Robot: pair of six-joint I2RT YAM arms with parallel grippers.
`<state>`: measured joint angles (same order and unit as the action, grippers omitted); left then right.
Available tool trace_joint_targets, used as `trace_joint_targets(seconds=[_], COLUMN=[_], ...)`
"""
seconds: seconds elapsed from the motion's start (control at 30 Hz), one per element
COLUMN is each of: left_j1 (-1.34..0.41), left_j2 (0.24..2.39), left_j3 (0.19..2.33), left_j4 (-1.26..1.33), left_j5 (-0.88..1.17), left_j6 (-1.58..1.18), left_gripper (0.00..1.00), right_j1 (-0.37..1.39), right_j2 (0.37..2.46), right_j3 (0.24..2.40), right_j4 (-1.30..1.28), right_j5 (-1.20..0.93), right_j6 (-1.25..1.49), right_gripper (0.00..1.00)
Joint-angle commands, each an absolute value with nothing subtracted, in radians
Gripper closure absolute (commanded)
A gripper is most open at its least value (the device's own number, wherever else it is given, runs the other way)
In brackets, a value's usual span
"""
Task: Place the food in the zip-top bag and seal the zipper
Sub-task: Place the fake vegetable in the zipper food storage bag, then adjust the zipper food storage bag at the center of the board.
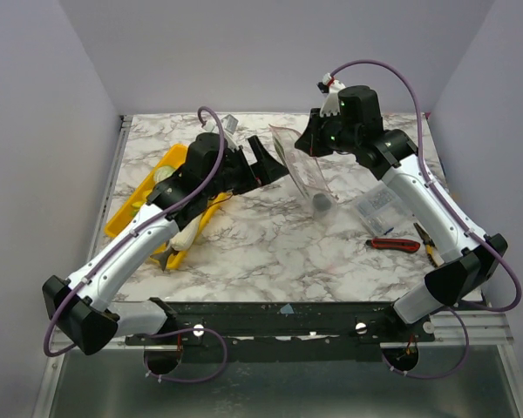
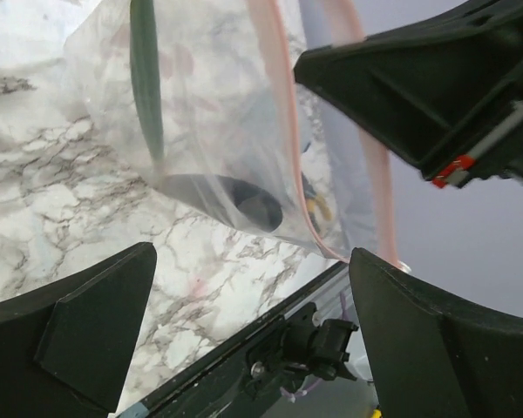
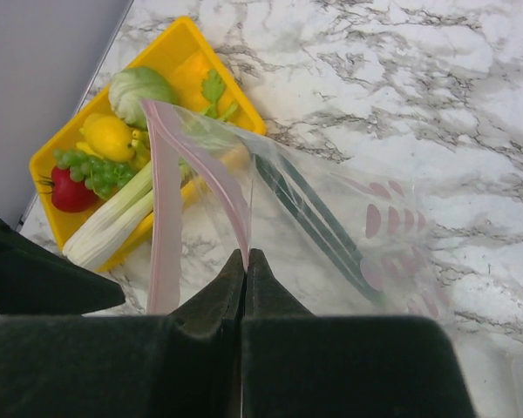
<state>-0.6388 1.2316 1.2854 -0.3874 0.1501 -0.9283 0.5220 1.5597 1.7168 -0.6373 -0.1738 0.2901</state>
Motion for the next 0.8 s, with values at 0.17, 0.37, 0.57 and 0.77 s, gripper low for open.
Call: trace_joint_targets(seconds=[0.17, 0.37, 0.57, 0.77], left_j1=[-0.721, -0.73, -0.73, -0.73], left_j2=[1.319, 1.364, 1.372, 1.357], left_j3=[1.276, 1.284, 1.275, 1.267], left_j4=[-0.352, -0.282, -0.224, -0.18], left_j5=[0.176, 0.227, 0.284, 0.292], left_j6=[-0.923, -0.944, -0.95, -0.982], left_gripper=[0.07, 0.2, 0.51, 0.39], right_j1=[0.518, 0.518, 0.518, 0.518], right_j2=[1.57, 1.56, 1.539, 1.523], right_j3=[1.752, 1.75, 1.735, 1.731], right_j4=[-0.646, -0.662, -0.691, -0.71], right_j5=[-0.2, -0.196, -0.176, -0.173], right_j6=[0.307, 0.304, 0.294, 0.291], right_gripper=[1.0, 0.99, 0.99, 0.99])
